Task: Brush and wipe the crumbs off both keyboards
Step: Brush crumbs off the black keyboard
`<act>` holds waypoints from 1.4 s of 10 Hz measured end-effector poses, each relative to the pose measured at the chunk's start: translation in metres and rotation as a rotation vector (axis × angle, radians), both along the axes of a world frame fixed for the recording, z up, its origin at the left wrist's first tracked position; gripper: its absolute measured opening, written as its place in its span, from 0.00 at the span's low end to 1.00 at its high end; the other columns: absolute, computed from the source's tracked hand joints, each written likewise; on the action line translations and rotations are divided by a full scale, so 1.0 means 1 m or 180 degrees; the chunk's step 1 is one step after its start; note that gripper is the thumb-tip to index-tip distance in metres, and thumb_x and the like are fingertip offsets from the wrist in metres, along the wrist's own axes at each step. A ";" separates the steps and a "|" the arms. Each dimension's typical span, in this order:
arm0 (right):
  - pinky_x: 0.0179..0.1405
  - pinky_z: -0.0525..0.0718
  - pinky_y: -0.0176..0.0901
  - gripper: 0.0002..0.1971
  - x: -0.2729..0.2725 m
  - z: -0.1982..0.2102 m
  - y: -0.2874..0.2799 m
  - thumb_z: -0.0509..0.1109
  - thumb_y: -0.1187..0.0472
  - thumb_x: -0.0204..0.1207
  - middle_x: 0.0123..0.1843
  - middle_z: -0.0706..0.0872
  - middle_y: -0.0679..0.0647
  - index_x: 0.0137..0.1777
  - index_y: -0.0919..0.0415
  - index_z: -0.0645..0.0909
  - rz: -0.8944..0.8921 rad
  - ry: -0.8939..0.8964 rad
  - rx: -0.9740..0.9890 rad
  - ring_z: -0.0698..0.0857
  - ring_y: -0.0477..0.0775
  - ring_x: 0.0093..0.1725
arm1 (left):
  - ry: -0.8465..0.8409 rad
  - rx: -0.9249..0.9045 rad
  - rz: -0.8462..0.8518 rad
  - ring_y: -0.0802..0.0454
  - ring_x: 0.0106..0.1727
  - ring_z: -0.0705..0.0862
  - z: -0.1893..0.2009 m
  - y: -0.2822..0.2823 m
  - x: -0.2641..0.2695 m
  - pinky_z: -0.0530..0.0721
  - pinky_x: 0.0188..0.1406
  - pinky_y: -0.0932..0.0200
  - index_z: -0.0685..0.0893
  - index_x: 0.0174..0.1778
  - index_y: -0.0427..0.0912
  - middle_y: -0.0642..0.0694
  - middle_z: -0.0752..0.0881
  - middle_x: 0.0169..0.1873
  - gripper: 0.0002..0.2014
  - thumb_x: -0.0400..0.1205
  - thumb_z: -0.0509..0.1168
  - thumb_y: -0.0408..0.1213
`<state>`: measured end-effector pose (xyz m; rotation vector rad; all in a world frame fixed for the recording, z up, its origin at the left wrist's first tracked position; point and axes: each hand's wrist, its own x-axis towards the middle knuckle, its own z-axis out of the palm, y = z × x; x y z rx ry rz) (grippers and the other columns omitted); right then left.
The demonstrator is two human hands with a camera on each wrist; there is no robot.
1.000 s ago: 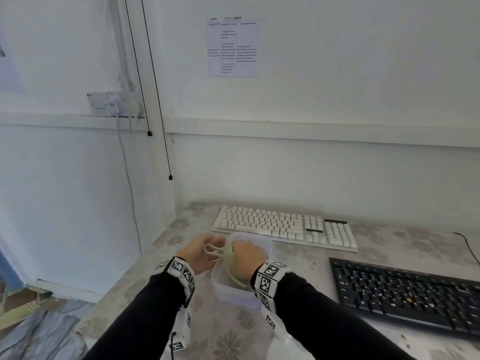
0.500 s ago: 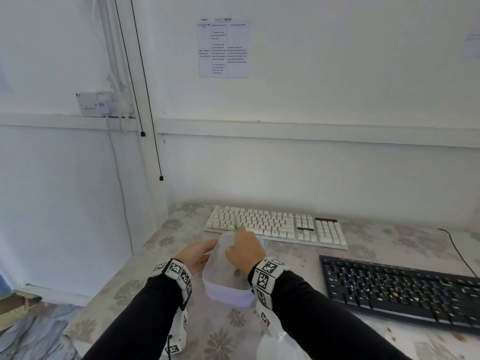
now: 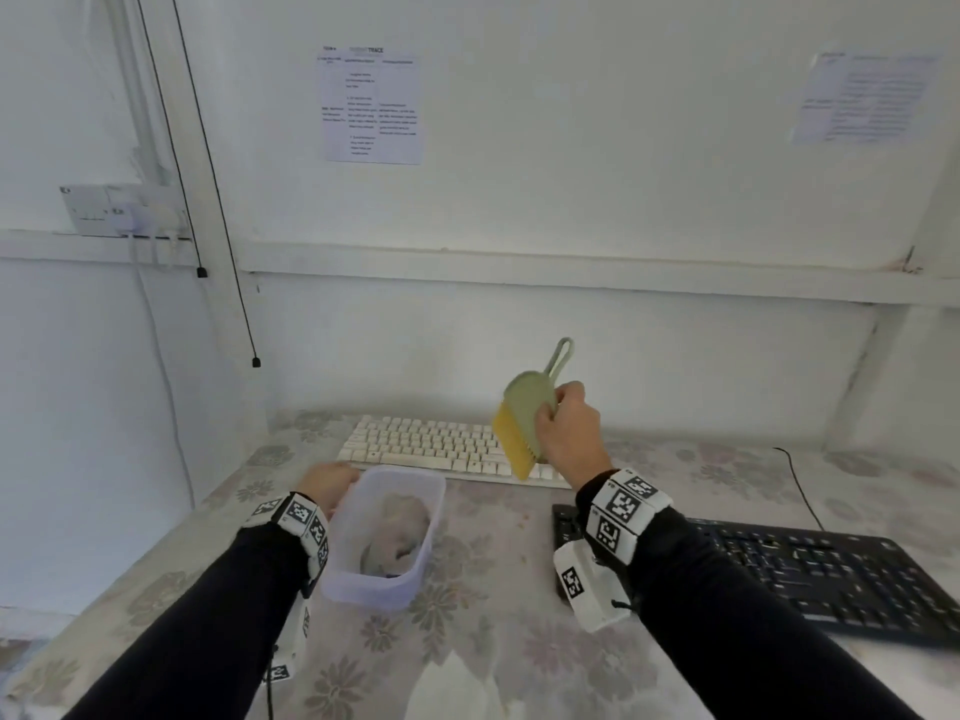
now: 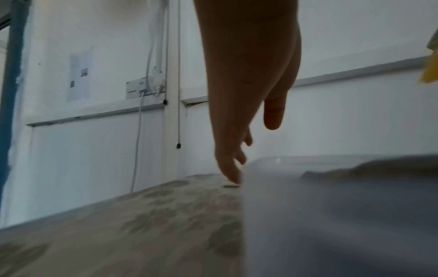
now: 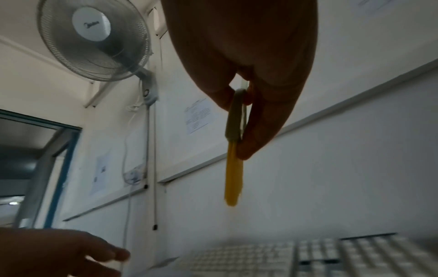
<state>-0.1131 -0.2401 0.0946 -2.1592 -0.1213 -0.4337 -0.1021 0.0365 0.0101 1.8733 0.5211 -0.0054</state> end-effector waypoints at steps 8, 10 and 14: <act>0.26 0.73 0.30 0.13 -0.007 -0.050 -0.203 0.61 0.68 0.77 0.42 0.76 0.50 0.60 0.62 0.67 0.0360 0.1206 -0.1112 0.75 0.43 0.34 | 0.0404 0.0471 -0.0914 0.35 0.74 0.73 -0.035 -0.264 0.034 0.72 0.72 0.50 0.73 0.72 0.24 0.28 0.74 0.72 0.20 0.86 0.57 0.32; 0.21 0.71 0.26 0.20 -0.009 -0.058 -0.207 0.62 0.69 0.76 0.38 0.75 0.46 0.67 0.64 0.69 0.0636 0.0991 -0.0880 0.75 0.42 0.30 | 0.0459 0.0408 -0.0725 0.34 0.73 0.73 -0.036 -0.269 0.038 0.72 0.72 0.48 0.74 0.71 0.23 0.27 0.75 0.71 0.20 0.86 0.57 0.32; 0.20 0.71 0.23 0.20 0.007 -0.039 -0.187 0.61 0.68 0.79 0.47 0.80 0.53 0.72 0.60 0.71 0.0668 0.0661 -0.0894 0.76 0.43 0.31 | 0.0295 -0.1059 -0.0004 0.33 0.72 0.74 -0.045 -0.273 0.044 0.76 0.67 0.46 0.72 0.74 0.28 0.29 0.75 0.72 0.22 0.87 0.53 0.37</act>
